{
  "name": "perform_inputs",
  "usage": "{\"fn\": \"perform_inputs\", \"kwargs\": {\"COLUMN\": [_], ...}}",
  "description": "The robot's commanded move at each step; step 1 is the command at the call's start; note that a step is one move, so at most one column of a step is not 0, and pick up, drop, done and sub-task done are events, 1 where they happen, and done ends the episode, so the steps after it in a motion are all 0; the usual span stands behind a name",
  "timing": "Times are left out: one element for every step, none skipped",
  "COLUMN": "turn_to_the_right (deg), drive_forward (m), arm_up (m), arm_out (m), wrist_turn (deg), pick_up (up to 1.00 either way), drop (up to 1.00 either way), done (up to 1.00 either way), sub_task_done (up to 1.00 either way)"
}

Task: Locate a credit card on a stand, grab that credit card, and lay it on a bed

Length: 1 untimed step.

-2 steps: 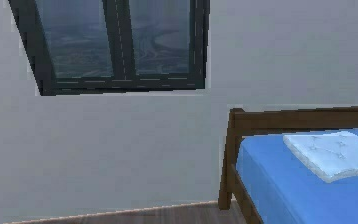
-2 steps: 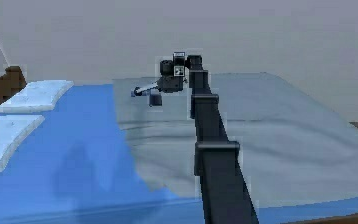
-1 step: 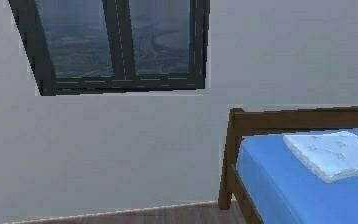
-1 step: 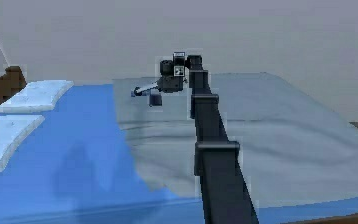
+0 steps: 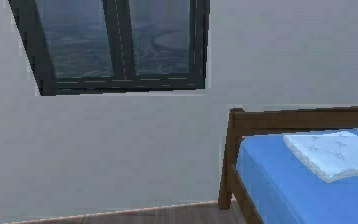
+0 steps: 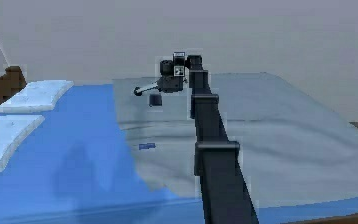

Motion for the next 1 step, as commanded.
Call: {"fn": "perform_inputs", "kwargs": {"turn_to_the_right": [0.0], "drive_forward": [0.00], "arm_up": [0.04], "arm_out": [0.00], "wrist_turn": [0.0], "pick_up": [0.00], "drop": [0.00], "done": [0.00], "sub_task_done": [0.00]}}
